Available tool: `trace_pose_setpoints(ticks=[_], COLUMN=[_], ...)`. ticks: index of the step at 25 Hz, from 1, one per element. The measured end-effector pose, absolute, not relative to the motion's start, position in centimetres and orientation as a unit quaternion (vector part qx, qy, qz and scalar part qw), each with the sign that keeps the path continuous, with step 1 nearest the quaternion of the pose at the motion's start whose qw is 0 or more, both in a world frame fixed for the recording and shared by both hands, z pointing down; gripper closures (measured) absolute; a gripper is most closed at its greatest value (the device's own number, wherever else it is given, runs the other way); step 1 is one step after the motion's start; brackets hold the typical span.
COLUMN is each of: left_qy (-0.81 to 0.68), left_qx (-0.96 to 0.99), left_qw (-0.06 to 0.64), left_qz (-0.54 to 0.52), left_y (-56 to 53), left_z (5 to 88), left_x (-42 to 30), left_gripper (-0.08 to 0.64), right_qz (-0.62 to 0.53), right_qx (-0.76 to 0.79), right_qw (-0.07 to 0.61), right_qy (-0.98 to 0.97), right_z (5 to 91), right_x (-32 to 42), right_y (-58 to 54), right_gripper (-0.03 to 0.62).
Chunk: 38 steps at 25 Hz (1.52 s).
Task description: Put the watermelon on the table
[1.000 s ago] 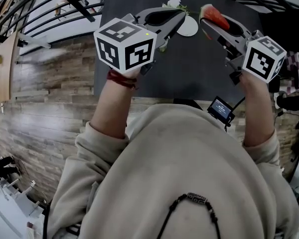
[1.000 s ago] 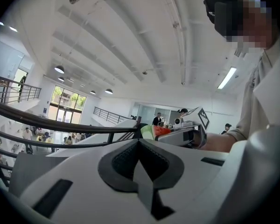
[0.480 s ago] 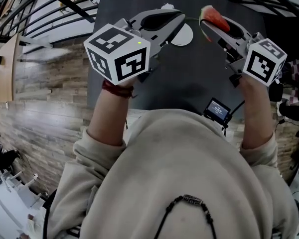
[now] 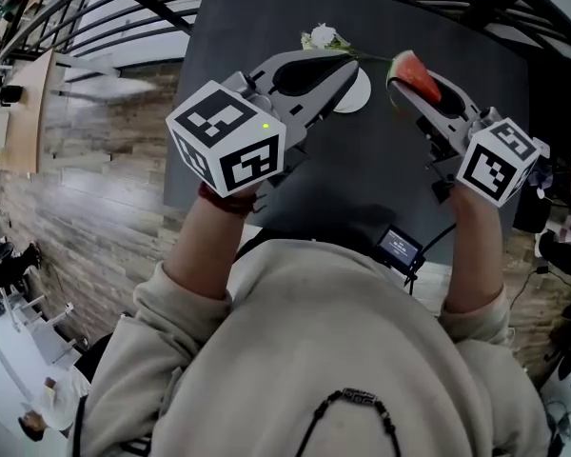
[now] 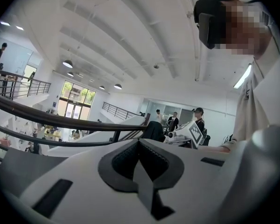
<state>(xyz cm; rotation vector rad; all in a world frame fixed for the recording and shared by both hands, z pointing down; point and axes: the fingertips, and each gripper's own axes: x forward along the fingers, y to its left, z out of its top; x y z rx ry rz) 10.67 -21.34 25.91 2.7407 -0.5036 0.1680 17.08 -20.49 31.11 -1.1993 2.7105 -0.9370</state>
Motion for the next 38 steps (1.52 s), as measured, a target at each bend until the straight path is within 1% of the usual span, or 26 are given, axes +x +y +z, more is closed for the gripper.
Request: trace_pose_setpoints(ticks=[9, 17, 24, 29, 38], left_qy=[-0.135, -0.086, -0.080, -0.090, -0.114], left_qx=[0.975, 0.977, 0.975, 0.973, 0.969], left_qw=[0.167, 0.179, 0.187, 0.192, 0.203], left_qz=[0.063, 0.072, 0.085, 0.089, 0.082], left_y=[-21.9, -21.5, -21.1, -20.5, -20.1], left_z=[25.9, 27.0, 27.6, 28.7, 29.9], left_x=[10.9, 12.4, 11.9, 11.4, 9.1], left_gripper=[0.552, 0.554, 0.554, 0.554, 0.554], right_qz=[-0.303, -0.289, -0.294, -0.294, -0.294], right_qx=[-0.421, -0.455, -0.460, -0.456, -0.437], right_qw=[0.020, 0.011, 0.011, 0.000, -0.039], right_qy=[0.855, 0.842, 0.838, 0.840, 0.849], right_z=[30.8, 29.6, 29.5, 30.5, 33.1], right_x=[17.3, 18.3, 18.1, 17.8, 16.1], right_y=[-20.5, -19.4, -19.4, -19.0, -19.8], right_gripper=[0.397, 0.397, 0.397, 0.397, 0.397])
